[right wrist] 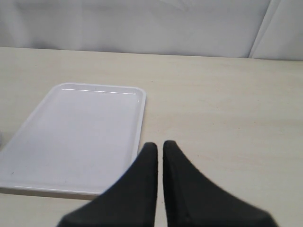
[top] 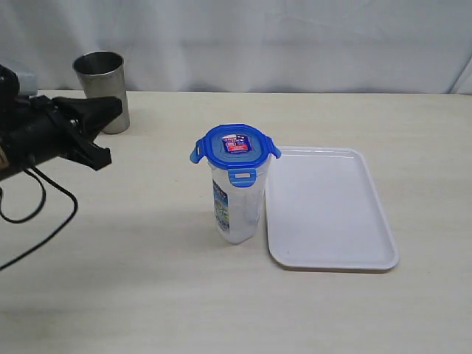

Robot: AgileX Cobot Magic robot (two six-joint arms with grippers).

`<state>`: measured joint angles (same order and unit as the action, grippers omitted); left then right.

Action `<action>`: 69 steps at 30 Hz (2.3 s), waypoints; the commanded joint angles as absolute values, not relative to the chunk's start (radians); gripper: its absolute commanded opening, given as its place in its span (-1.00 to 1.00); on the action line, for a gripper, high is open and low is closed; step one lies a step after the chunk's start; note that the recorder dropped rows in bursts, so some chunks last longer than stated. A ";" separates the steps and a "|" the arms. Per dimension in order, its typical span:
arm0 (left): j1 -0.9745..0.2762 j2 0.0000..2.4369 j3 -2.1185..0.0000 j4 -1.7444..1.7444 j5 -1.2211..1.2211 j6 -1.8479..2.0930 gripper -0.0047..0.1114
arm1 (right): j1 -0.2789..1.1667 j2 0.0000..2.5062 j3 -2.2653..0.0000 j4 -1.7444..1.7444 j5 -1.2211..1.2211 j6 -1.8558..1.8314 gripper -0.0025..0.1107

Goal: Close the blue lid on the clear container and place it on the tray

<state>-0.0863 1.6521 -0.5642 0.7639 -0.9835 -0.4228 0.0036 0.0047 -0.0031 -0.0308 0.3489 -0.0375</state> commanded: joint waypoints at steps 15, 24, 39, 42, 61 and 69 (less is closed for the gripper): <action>0.034 1.941 -0.892 1.253 -1.221 -0.628 -0.92 | -0.001 0.000 0.000 -0.026 -0.020 -0.055 -0.88; 0.034 1.960 -0.903 1.244 -1.221 -0.618 -0.92 | 0.002 0.007 0.000 0.134 -0.362 0.188 -0.88; 0.034 1.965 -0.898 1.309 -1.214 -0.628 -0.92 | 0.203 0.715 -0.198 -0.065 -0.247 0.224 -0.88; 0.023 1.979 -0.898 1.309 -1.209 -0.632 -0.92 | 0.272 0.828 -0.198 -0.119 -0.247 0.224 -0.88; -0.112 1.995 -0.898 1.362 -1.221 -0.644 -0.92 | 0.446 1.520 -0.395 -0.308 -0.524 0.226 -0.88; -0.117 1.995 -0.898 1.285 -1.215 -0.607 -0.92 | 0.443 1.520 -0.497 -0.310 -0.374 0.240 -0.88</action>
